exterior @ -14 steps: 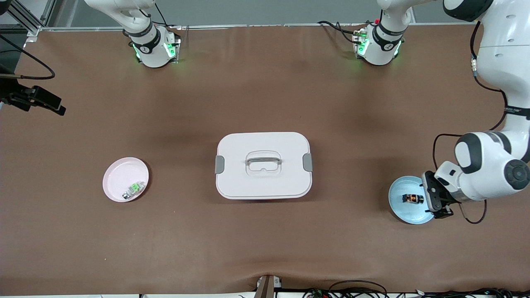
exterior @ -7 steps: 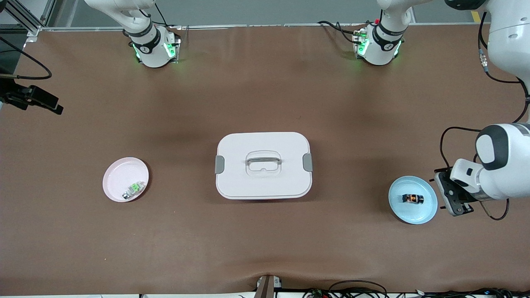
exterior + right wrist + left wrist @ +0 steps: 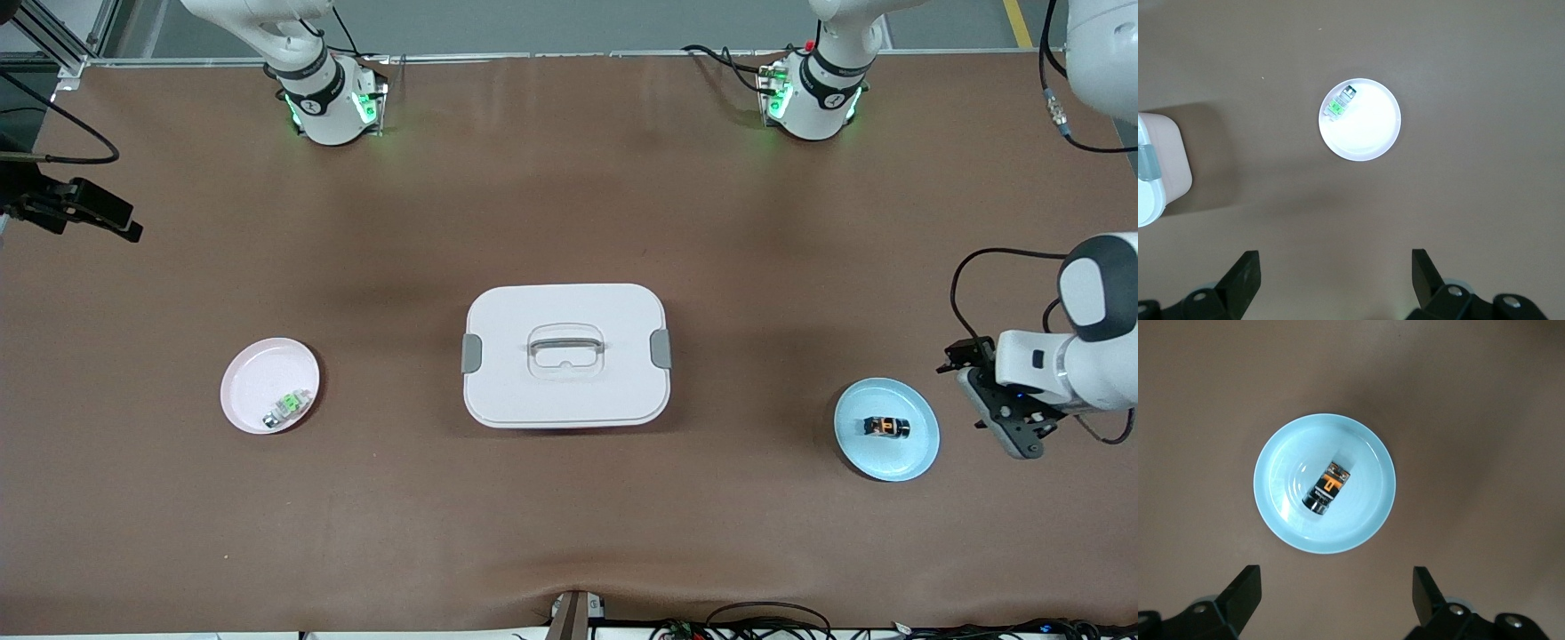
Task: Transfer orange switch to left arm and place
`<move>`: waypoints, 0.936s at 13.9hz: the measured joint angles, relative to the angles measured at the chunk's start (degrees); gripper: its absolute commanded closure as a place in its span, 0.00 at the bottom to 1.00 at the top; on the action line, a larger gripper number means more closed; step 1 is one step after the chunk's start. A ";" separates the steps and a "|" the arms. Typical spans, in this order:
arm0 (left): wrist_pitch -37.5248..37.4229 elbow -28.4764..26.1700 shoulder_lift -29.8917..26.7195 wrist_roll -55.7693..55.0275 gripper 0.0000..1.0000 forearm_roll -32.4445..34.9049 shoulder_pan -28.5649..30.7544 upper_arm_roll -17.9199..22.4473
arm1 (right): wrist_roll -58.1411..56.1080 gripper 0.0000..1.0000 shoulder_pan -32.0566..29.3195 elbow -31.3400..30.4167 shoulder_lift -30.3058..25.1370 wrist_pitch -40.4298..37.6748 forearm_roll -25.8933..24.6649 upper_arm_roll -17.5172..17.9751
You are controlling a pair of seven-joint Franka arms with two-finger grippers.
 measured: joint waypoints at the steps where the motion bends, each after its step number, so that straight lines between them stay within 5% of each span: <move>1: -1.18 0.03 -1.20 -1.98 0.00 0.00 0.01 0.00 | 0.00 0.00 0.19 0.00 -0.14 0.00 0.00 0.03; 9: -8.53 0.06 -7.32 -18.01 0.00 -0.14 0.00 -0.25 | 0.00 0.00 0.27 0.03 -0.38 0.14 1.18 -0.31; 13: -13.20 0.05 -9.79 -34.60 0.00 -0.31 -0.20 -3.89 | -0.01 0.00 0.36 0.07 -0.41 0.20 1.18 -0.14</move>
